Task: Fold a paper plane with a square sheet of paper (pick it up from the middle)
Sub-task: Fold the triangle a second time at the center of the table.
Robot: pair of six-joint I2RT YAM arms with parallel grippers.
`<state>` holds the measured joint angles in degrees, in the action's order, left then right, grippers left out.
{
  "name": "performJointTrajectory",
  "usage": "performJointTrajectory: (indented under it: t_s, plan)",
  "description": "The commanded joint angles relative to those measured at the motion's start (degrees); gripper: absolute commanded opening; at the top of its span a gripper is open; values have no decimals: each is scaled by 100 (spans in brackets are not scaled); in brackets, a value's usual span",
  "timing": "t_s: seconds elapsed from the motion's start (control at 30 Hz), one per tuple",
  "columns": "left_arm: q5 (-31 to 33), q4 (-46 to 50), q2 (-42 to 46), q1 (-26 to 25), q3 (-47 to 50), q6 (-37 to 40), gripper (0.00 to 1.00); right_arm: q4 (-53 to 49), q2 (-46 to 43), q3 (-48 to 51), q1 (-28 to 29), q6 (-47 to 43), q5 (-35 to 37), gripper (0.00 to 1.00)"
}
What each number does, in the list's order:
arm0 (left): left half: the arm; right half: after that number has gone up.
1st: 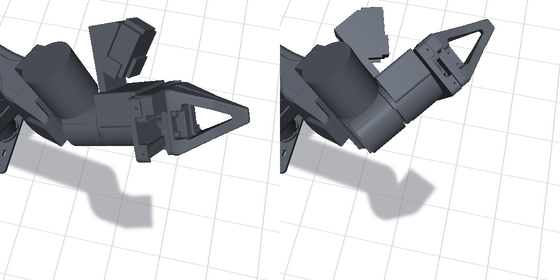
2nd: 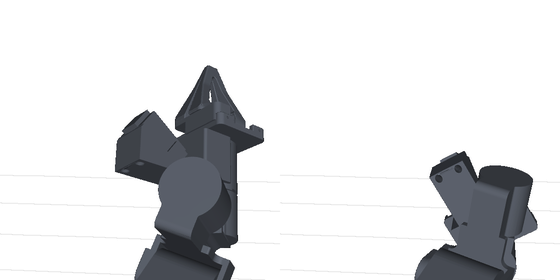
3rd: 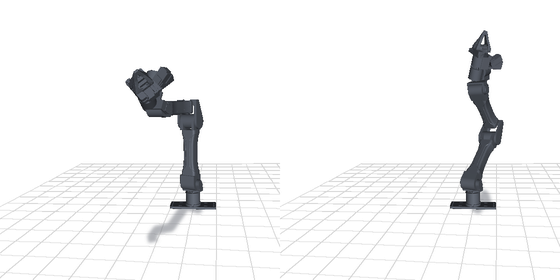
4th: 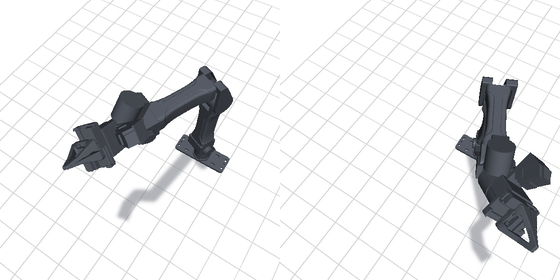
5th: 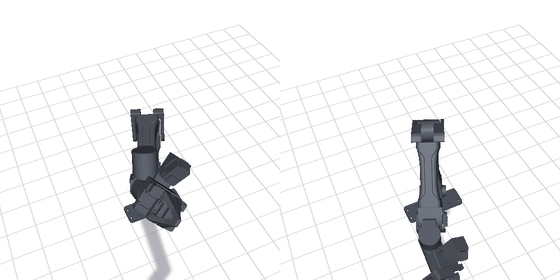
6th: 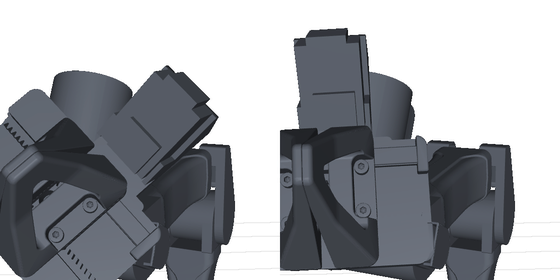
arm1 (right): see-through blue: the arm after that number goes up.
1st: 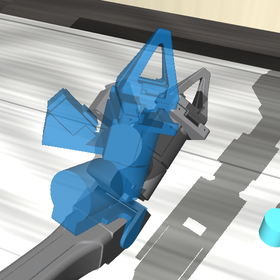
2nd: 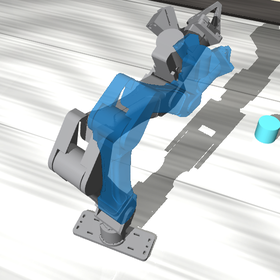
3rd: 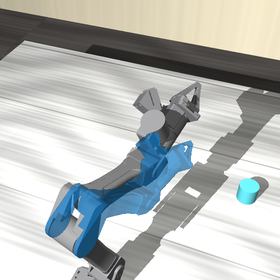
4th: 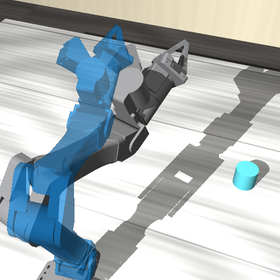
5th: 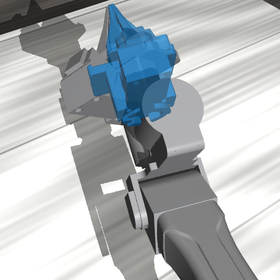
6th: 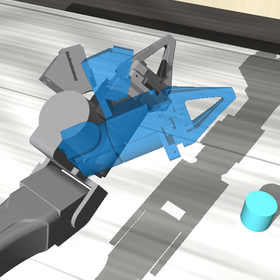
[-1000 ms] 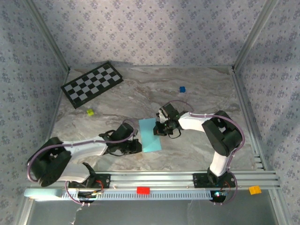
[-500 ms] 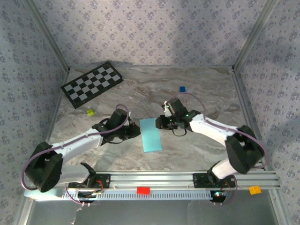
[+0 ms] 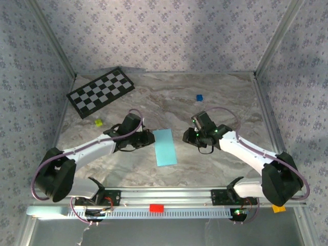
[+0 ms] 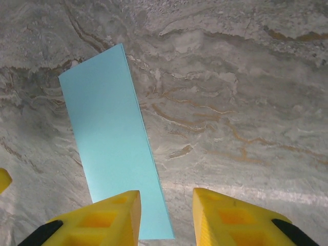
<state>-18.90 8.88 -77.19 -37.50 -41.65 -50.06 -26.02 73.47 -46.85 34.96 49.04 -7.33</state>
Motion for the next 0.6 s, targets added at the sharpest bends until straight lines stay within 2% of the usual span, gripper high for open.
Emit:
performJointTrajectory:
  t_s: [0.0, 0.43, 0.57]
  plan:
    - [-176, 101, 56, 20, -175, 20, 13, -545, -186, -232, 106, 504, 289, 33]
    - [-180, 378, 156, 44, -338, 64, 14, -518, -364, -233, 155, 514, 452, 34]
    - [-297, 423, -82, 122, -528, 153, 13, -535, -427, -402, 206, 112, 926, 34]
